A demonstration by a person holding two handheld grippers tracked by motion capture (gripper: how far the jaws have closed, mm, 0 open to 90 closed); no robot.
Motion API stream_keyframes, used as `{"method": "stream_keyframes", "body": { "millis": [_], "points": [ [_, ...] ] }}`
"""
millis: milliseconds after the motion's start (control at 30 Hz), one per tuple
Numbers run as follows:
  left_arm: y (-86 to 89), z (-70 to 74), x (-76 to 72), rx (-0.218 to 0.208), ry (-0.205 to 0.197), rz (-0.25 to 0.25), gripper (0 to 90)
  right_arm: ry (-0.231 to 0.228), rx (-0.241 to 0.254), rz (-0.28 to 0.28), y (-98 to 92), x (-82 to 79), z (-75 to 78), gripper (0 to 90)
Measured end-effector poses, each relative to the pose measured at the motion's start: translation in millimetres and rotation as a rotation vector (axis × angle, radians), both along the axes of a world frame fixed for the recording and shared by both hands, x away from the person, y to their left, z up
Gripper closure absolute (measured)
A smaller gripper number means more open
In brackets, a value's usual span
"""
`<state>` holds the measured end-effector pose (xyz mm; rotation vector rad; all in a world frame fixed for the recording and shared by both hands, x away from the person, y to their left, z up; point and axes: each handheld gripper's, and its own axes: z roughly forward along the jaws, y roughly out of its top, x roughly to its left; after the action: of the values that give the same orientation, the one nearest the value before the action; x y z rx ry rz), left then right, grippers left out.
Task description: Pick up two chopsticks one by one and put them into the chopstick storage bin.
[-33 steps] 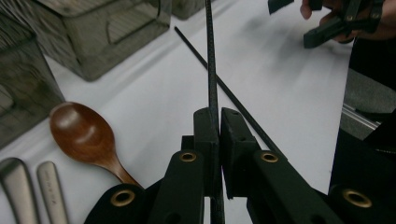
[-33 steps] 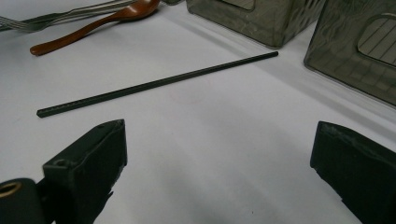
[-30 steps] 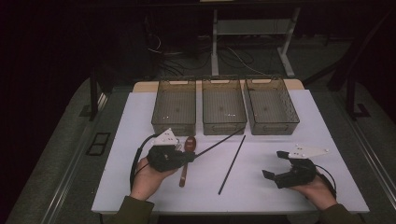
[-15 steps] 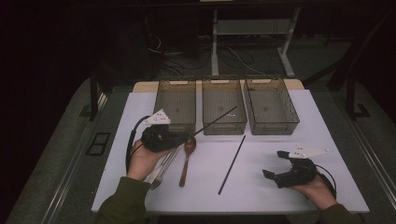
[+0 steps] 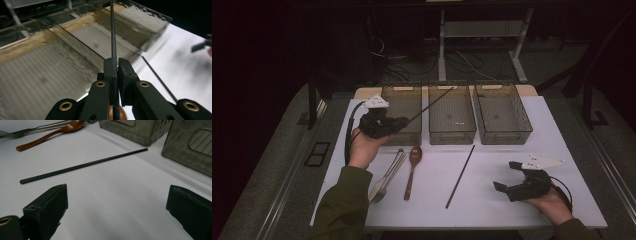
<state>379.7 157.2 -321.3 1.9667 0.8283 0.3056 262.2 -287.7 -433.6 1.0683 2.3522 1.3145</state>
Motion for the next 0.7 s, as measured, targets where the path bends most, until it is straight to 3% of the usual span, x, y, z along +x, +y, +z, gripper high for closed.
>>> {"method": "stream_keyframes", "body": {
  "millis": [233, 433, 700],
  "points": [
    [11.7, 0.2, 23.8, 0.013, 0.000, 0.096, 85.0, -0.002, 0.001, 0.002, -0.1, 0.1, 0.1, 4.1],
    [15.3, -9.3, 39.0, 0.045, 0.008, 0.176, 85.1, -0.003, 0.003, 0.002, -0.4, 0.1, 0.3, 4.0],
    [22.0, -28.3, 56.6, 0.108, 0.063, 0.313, 85.0, -0.003, 0.005, 0.002, -0.7, -0.2, 0.8, 4.0]
  ]
}}
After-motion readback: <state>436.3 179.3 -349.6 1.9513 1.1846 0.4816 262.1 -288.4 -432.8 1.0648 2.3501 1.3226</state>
